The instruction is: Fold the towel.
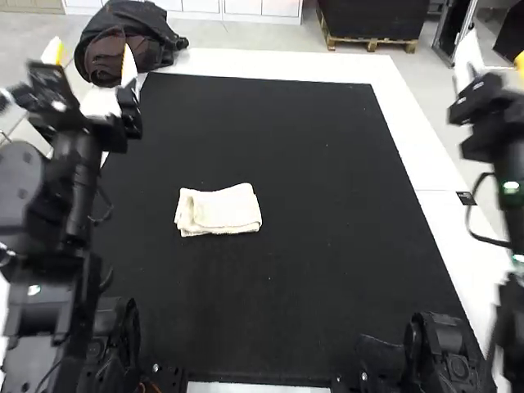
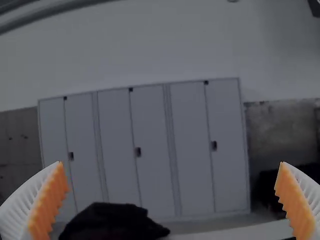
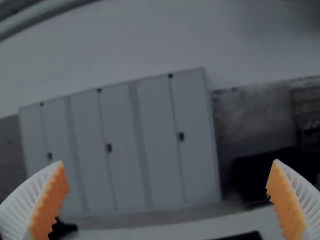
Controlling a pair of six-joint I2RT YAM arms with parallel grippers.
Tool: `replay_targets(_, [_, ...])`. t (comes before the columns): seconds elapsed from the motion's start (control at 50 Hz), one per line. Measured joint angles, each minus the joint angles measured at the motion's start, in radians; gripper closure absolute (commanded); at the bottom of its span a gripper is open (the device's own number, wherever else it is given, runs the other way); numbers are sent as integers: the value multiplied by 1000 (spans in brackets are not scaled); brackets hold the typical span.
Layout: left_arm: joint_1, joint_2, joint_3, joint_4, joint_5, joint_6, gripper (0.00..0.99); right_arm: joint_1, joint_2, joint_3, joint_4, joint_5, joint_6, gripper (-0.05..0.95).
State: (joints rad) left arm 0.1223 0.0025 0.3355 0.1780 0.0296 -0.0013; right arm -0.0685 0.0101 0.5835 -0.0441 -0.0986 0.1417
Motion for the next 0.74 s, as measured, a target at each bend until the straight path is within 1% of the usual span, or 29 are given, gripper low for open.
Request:
replay_targets(0.04, [0, 0, -50, 59, 3, 24, 30, -1, 0, -68, 60, 32, -27, -11])
replay_targets(0.06, [0, 0, -79, 92, 3, 35, 30, -2, 0, -128, 113, 58, -51, -11])
replay_targets(0.08, [0, 0, -102, 116, 3, 43, 30, -2, 0, -163, 146, 73, -64, -11])
replay_targets(0.16, [0, 0, -193, 180, -9, 70, 30, -2, 0, -329, 300, 134, -135, -11])
replay_targets(0.2, [0, 0, -230, 195, -32, 79, 30, -2, 0, -391, 336, 152, -161, -11])
replay_targets(0.26, [0, 0, -283, 213, -82, 91, 30, -2, 1, -495, 380, 182, -207, -11])
replay_targets(0.32, [0, 0, -319, 216, -131, 97, 30, -2, 1, -570, 417, 205, -235, -11])
replay_targets(0.36, [0, 0, -330, 177, -160, 100, 30, -2, 2, -579, 383, 217, -248, -11])
replay_targets(0.44, [0, -2, -330, 45, -213, 96, 30, -2, 1, -577, 311, 233, -244, -11])
replay_targets(0.46, [0, -2, -330, 9, -223, 91, 30, -3, 0, -577, 266, 235, -234, -11])
replay_targets(0.52, [0, -1, -330, -72, -240, 83, 30, -4, 0, -578, 178, 238, -217, -11])
replay_targets(0.62, [0, -1, -330, -119, -259, 61, 30, -5, 0, -578, 80, 238, -201, -11])
replay_targets(0.74, [0, -1, -330, -145, -270, 0, 30, -5, 0, -578, 74, 238, -187, -11])
